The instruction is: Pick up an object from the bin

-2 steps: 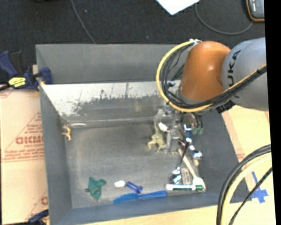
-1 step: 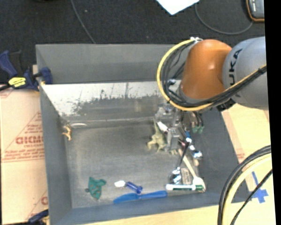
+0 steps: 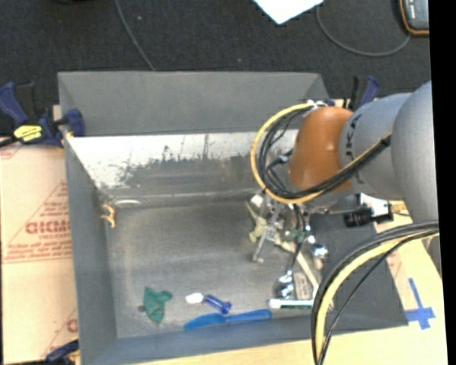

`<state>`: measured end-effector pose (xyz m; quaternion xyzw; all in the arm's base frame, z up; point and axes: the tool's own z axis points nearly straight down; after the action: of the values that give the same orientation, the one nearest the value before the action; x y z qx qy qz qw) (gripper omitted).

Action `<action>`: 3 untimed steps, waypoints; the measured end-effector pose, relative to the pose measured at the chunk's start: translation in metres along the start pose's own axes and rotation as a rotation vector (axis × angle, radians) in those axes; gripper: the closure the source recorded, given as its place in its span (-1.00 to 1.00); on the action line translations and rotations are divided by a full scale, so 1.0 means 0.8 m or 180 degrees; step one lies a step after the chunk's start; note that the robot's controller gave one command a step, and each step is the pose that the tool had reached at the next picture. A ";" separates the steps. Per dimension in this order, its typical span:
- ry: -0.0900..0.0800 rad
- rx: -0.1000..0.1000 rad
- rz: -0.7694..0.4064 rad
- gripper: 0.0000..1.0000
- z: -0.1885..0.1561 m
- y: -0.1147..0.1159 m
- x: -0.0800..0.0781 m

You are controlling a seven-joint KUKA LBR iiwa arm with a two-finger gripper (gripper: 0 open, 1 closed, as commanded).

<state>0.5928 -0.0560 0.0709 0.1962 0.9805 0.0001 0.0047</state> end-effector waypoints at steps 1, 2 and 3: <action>0.0013 0.0004 -0.0413 -1.00 0.000 -0.008 -0.032; 0.0000 0.0000 -0.0062 -1.00 -0.002 -0.001 -0.007; -0.0005 0.0003 -0.0378 -1.00 -0.001 -0.008 -0.032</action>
Offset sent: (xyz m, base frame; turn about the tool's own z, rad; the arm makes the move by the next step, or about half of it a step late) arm 0.0042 -0.0024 0.0006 -0.0160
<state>0.6139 -0.0720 0.0722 0.1377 0.9905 -0.0008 0.0053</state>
